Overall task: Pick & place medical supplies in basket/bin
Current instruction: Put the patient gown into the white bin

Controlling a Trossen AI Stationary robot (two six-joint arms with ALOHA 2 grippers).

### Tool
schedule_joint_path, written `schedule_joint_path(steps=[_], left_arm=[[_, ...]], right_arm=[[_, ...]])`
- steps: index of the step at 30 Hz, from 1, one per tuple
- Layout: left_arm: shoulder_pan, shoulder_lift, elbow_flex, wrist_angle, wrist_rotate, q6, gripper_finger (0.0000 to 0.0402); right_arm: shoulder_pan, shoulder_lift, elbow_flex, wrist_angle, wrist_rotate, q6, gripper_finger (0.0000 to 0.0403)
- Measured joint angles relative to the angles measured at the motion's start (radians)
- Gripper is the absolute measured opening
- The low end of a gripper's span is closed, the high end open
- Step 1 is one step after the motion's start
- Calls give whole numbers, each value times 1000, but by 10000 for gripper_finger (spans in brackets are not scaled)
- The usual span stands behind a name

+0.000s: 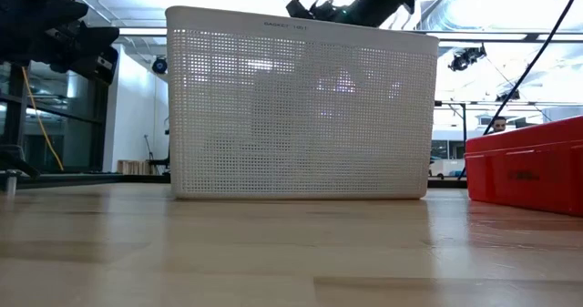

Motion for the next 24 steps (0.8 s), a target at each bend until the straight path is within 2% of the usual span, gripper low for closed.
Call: schedule_joint_path(steps=[7,16,24], left_arm=[[0,0,0,0,0,0,175],[0,0,0,0,0,0,175],[0,0,0,0,0,0,175]], right_arm=[[-25,0,0,-85,-29,10,11],[-27,0,0,-87,-33,9,13],[-27,0,0,-88,-31,7,58]])
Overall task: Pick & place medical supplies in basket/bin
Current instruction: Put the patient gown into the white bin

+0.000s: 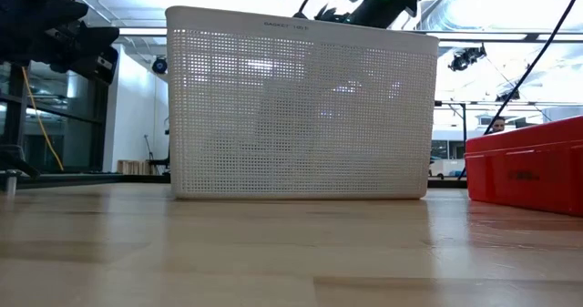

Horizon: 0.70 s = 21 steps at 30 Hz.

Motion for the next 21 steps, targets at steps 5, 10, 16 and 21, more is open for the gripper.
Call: schedule_joint_path(steps=[5,10,16,21], left_arm=[[0,0,0,0,0,0,175],[0,0,0,0,0,0,175],[0,0,0,0,0,0,175],[0,0,0,0,0,0,175]], right_arm=[[0,0,0,0,0,-1,85],[1,0,0,0,0,0,107],[1,0,0,-12,12,-10,134],[0,0,0,-43,19,-27,159]])
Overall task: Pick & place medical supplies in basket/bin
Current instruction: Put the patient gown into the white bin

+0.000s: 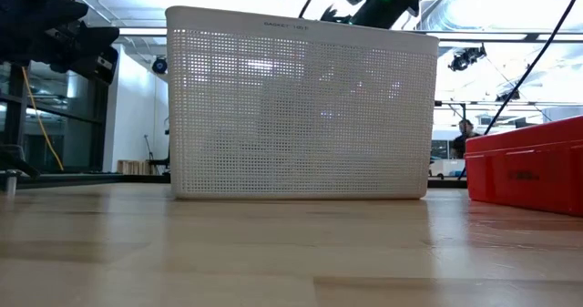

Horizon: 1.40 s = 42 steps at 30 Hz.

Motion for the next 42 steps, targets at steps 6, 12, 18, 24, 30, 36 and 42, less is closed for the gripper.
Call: schedule_joint_path(steps=[6,12,18,24,30,36,42], left_arm=[[0,0,0,0,0,0,175],[0,0,0,0,0,0,175],[0,0,0,0,0,0,175],[0,0,0,0,0,0,175],[0,0,0,0,0,0,175],[0,0,0,0,0,0,175],[0,0,0,0,0,0,175]], right_arm=[[0,0,0,8,-10,-35,190],[0,0,0,13,-11,-36,210],[-2,-2,0,94,-14,-71,212],[-21,-22,-1,159,-49,-116,211],[-35,-29,-1,204,-47,-158,210],[-33,-29,-1,189,-69,-167,210],[-30,-30,-1,162,-104,-163,210]])
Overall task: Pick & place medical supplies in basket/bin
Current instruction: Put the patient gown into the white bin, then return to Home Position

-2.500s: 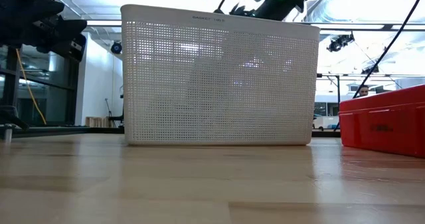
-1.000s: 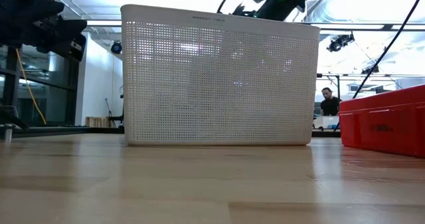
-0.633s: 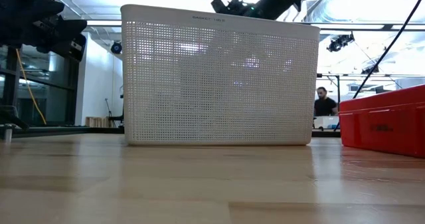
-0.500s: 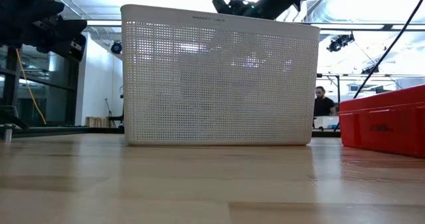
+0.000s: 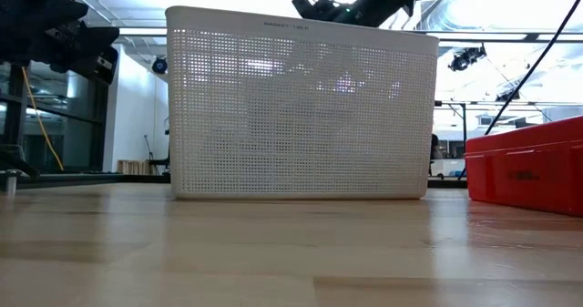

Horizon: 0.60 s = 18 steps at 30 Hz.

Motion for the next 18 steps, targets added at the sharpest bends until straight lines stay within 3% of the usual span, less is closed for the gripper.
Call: schedule_joint_path(steps=[5,18], left_arm=[[0,0,0,0,0,0,175],[0,0,0,0,0,0,175]], right_arm=[[-9,-58,1,-84,-49,-4,210],[-13,-207,0,-297,-38,-24,210]])
